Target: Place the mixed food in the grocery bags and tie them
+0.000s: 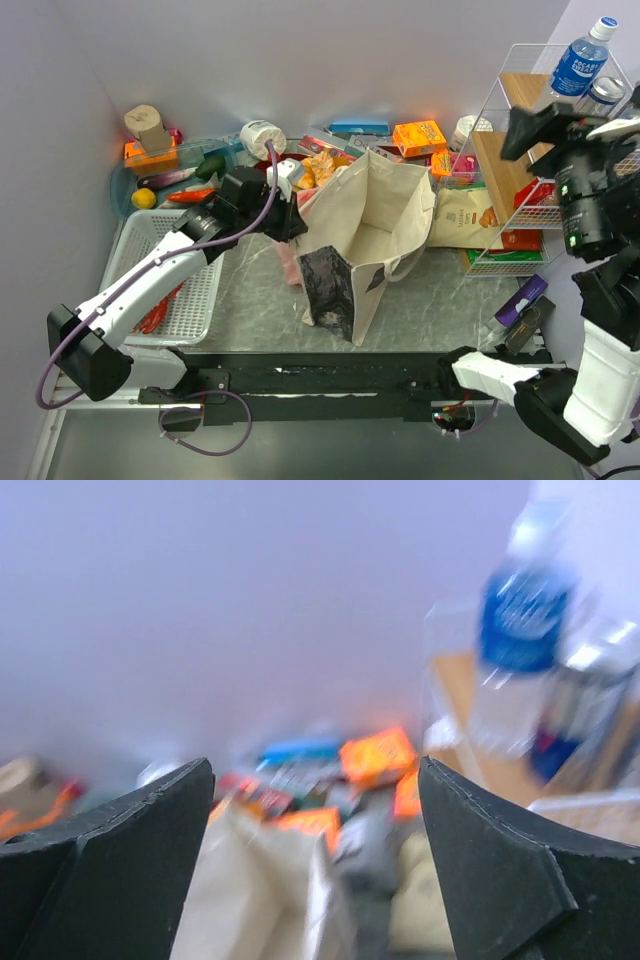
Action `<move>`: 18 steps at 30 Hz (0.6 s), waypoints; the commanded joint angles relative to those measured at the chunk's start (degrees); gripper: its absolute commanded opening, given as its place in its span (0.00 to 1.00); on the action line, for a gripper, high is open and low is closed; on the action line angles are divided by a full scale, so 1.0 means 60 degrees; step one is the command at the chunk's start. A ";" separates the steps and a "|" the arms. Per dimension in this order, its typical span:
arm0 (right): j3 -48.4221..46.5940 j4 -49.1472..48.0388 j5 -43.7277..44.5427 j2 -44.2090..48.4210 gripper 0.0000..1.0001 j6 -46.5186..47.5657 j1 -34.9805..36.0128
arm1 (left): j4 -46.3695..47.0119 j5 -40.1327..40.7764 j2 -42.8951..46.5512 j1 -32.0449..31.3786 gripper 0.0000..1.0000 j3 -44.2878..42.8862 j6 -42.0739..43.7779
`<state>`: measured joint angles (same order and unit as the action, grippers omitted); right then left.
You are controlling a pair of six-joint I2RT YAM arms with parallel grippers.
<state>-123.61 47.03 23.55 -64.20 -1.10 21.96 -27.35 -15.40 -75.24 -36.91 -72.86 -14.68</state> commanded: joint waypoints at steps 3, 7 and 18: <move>-0.0899 -0.1977 0.1026 -0.1147 0.89 0.2775 -0.0595 | 0.0501 -0.0465 0.0031 -0.0016 0.01 0.0424 -0.0014; -0.2013 -0.1628 0.0397 -0.2027 0.90 0.2806 -0.1694 | 0.0501 -0.0569 0.0074 -0.0031 0.01 0.0469 0.0014; -0.2089 -0.1816 -0.2707 -0.2907 0.92 0.1166 -0.5400 | 0.0604 -0.0788 0.0060 -0.0031 0.01 0.0615 -0.0044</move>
<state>-135.46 38.79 15.46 -82.13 10.39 -4.95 -25.78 -17.41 -75.22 -36.88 -69.58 -14.70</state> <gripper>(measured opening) 0.911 0.058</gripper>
